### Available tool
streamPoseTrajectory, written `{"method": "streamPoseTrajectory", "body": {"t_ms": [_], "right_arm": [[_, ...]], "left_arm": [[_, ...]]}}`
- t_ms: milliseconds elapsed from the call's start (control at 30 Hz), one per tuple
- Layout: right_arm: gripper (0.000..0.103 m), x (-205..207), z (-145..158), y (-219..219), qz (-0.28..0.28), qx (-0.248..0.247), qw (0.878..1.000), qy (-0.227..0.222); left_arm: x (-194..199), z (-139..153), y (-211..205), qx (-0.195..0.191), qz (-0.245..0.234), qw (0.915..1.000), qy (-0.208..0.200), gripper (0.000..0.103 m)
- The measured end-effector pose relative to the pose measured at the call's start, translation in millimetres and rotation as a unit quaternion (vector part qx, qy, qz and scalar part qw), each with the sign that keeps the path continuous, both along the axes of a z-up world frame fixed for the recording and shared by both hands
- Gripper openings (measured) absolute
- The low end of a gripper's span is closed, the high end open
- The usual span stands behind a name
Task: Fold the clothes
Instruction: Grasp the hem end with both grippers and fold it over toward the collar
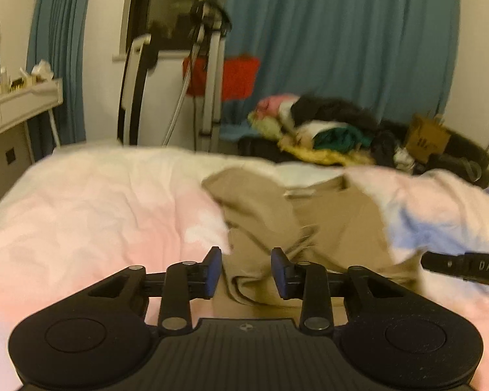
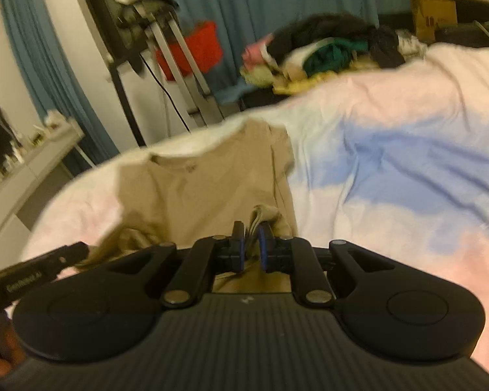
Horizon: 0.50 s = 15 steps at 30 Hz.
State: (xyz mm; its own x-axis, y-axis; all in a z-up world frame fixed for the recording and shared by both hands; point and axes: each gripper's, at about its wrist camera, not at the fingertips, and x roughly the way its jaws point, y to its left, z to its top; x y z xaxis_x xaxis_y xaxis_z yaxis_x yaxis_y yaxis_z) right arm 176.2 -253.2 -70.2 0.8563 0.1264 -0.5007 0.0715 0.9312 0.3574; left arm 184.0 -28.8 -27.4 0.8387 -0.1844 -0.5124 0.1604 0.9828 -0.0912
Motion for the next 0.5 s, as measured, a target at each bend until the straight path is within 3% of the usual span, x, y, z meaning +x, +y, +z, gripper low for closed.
{"method": "streamPoseTrajectory", "body": {"t_ms": [100,167,233,267,300,333,400,500], "right_arm": [[0.014,-40.4,30.7,1.7,-0.010,-0.007,0.999,-0.038],[0.023,-63.4,46.9,4.1,-0.006,-0.015,0.998,-0.054],[0.061,-85.5,59.7,7.7,0.001,-0.017,0.997,-0.078],[0.072,-95.7,65.4,9.3,0.005,-0.018,0.996,-0.091],[0.091,-104.1,69.7,11.1,0.010,-0.019,0.995,-0.100],[0.091,-111.6,73.3,12.8,0.016,-0.020,0.994,-0.106],[0.090,-126.7,79.1,16.7,0.022,-0.023,0.993,-0.117],[0.090,-143.0,77.1,21.6,0.012,-0.027,0.992,-0.123]], "left_arm": [[-36.7,26.1,-2.7,0.003,-0.014,0.9997,-0.020,0.045],[-59.8,42.2,-3.7,0.009,-0.022,0.9989,-0.039,0.050],[-76.4,47.3,0.0,0.005,-0.024,0.9985,-0.049,0.058],[-84.4,49.3,2.1,0.003,-0.024,0.9983,-0.053,0.062],[-92.4,51.2,4.1,0.001,-0.024,0.9980,-0.058,0.068],[-100.4,53.2,6.2,-0.002,-0.024,0.9977,-0.062,0.074],[-116.3,57.2,10.4,-0.006,-0.025,0.9971,-0.071,0.096],[-140.3,63.1,16.6,-0.013,-0.026,0.9960,-0.085,0.103]]}}
